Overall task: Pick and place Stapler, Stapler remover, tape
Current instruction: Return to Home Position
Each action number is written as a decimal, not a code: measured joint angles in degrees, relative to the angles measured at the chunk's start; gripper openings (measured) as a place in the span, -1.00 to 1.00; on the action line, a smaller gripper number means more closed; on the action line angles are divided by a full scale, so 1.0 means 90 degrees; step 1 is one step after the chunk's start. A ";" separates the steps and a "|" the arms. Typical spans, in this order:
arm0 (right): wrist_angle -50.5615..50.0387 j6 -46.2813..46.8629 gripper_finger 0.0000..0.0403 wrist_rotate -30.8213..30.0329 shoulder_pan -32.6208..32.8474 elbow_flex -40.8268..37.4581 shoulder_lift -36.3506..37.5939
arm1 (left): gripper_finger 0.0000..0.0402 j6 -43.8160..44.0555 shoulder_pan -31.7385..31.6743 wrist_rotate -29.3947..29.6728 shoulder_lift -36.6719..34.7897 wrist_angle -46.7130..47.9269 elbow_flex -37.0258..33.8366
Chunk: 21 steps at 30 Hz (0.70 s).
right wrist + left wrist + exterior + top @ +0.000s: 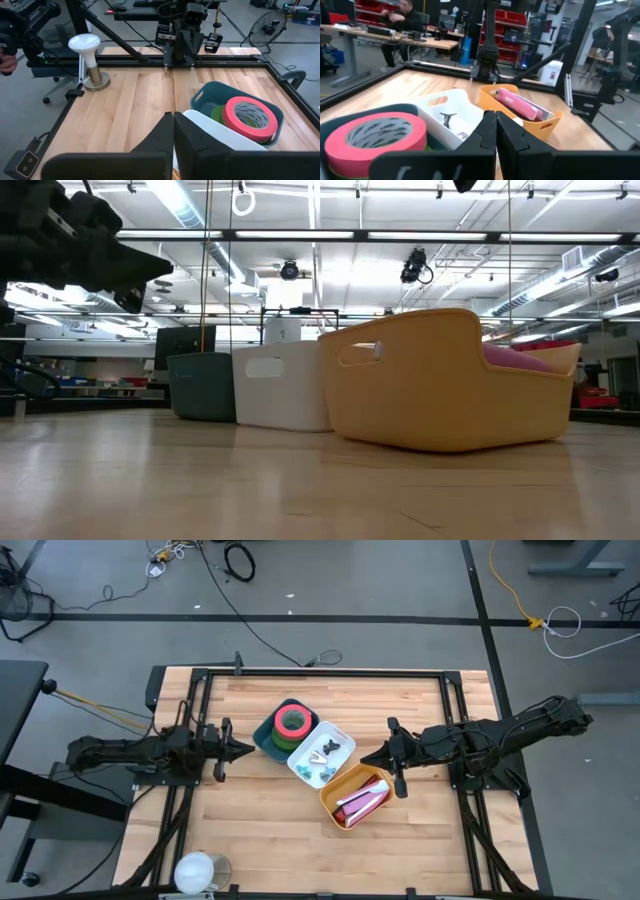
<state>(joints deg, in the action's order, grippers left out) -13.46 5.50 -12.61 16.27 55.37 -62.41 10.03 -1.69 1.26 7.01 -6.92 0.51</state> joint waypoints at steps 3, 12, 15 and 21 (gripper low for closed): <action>-0.0041 0.0000 -0.94 -0.0001 0.0000 0.0000 0.0000 | -1.00 -0.0006 -0.0084 0.0019 -0.0002 0.0092 0.0000; -0.0053 -0.0065 -0.94 0.0002 0.0000 0.0000 -0.0002 | -0.95 0.0323 -0.0127 0.0216 -0.0001 0.0437 -0.0002; -0.0053 -0.0078 -0.94 0.0001 0.0000 0.0000 -0.0002 | -0.92 0.0321 -0.0127 0.0190 -0.0002 0.0432 -0.0005; 0.0046 -0.0568 -0.94 0.0000 0.0000 0.0000 -0.0002 | -0.90 0.0319 -0.0127 0.0184 0.0000 0.0431 -0.0005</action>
<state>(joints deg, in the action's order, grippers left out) -13.05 0.39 -12.61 16.27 55.37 -62.43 12.91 -2.83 2.92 7.01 -3.04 0.47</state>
